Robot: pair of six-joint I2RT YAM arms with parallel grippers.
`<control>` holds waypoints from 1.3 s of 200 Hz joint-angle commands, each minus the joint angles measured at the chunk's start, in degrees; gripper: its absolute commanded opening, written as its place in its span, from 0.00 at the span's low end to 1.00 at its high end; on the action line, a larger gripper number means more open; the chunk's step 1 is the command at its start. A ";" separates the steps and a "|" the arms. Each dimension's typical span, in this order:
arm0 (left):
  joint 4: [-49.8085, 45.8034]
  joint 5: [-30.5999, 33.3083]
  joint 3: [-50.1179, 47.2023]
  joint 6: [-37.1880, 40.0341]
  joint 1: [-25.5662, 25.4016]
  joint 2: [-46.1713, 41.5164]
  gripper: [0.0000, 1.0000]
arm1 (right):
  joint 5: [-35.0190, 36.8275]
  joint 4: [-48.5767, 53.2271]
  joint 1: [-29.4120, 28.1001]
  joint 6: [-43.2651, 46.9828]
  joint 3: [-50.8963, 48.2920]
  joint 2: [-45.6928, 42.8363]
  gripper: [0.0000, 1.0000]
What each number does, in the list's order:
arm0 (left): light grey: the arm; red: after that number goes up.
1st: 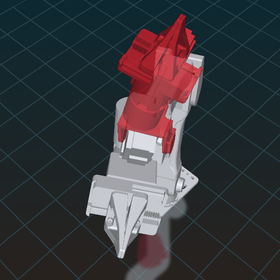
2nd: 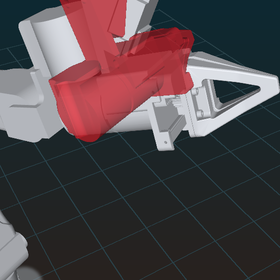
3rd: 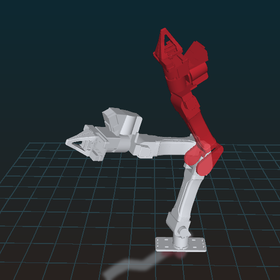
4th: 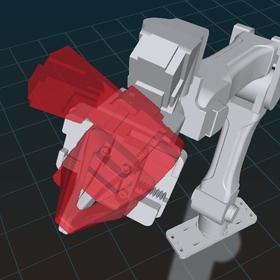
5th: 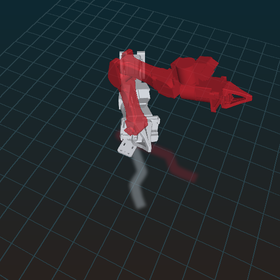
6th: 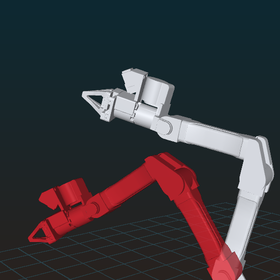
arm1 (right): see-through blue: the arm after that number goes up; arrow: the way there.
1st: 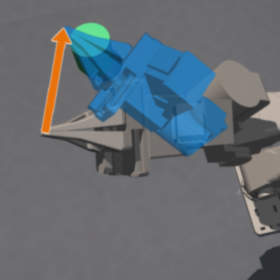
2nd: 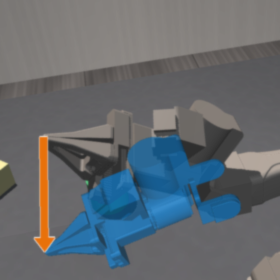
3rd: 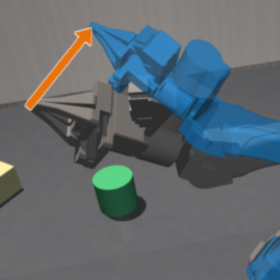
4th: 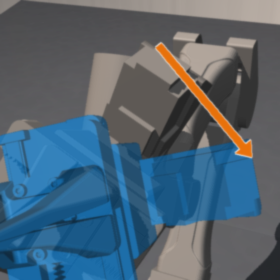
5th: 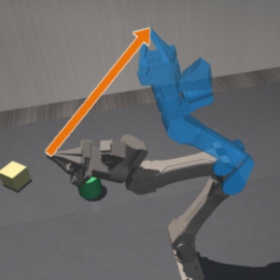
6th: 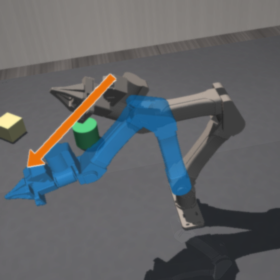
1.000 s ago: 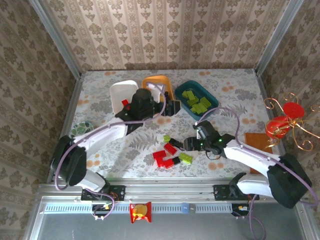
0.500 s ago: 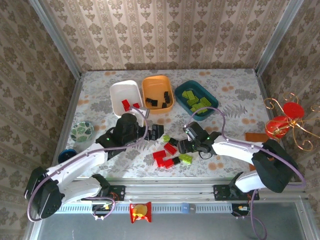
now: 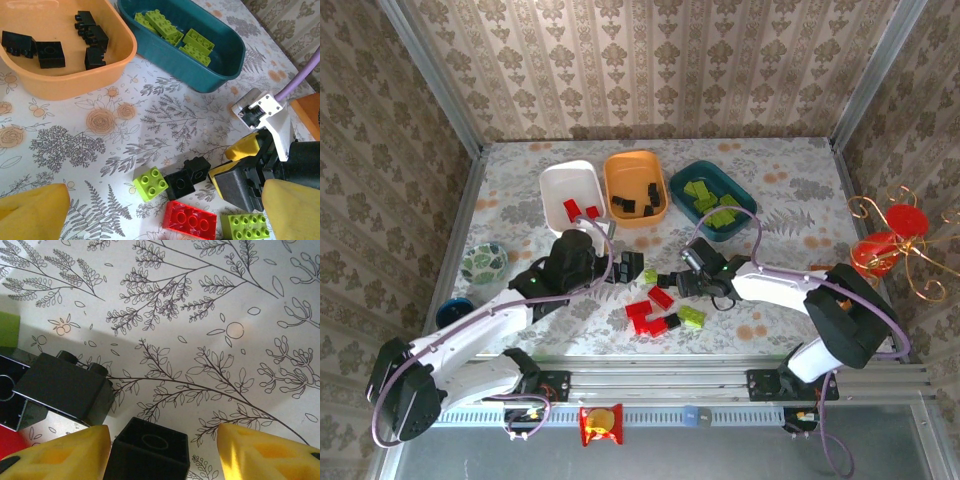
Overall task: Sort the legos into containers by color
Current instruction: Pick up the lego from the center of the table, then place the lego in the container.
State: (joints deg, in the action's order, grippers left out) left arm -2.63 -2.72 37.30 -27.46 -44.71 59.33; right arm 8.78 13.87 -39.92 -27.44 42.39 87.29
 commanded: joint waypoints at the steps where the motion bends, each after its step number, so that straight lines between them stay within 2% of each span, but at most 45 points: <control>1: -1.57 1.85 -1.24 -0.89 -0.16 -1.72 1.00 | -0.43 0.07 -0.70 -1.28 0.26 1.27 0.58; 57: -4.30 5.94 -1.72 -0.12 0.02 -4.09 1.00 | -0.75 0.27 -0.68 -0.51 -0.18 -1.33 0.32; 86: -4.87 8.57 -3.60 -0.66 0.14 -7.12 1.00 | -1.23 3.37 -0.66 1.69 3.36 -6.95 0.28; 109: -6.57 11.07 -4.54 -0.57 0.32 -8.44 1.00 | -3.20 3.89 -0.67 4.19 9.87 -7.07 0.27; 150: -7.56 11.55 -5.92 -1.47 0.58 -9.68 1.00 | -4.85 1.74 -0.02 7.56 26.44 4.42 0.28; 182: -8.25 10.28 -6.68 -1.92 0.54 -9.83 1.00 | -5.15 -0.82 3.61 5.61 40.38 17.32 0.28; 225: -9.11 8.96 -8.20 -3.03 0.67 -10.70 1.00 | -4.69 4.84 7.40 2.60 60.53 35.01 0.30; 245: -9.65 8.45 -8.46 -2.84 0.76 -11.25 1.00 | -5.85 7.50 8.54 1.03 66.75 40.40 0.40; 260: -9.47 7.47 -8.47 -2.63 1.02 -11.00 1.00 | -5.92 8.88 8.63 1.23 69.84 42.60 0.56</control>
State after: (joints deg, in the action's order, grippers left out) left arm -11.33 6.50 29.58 -29.19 -44.38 49.19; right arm 3.77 17.47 -31.66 -24.67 106.50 126.91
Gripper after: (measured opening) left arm 0.998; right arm 0.467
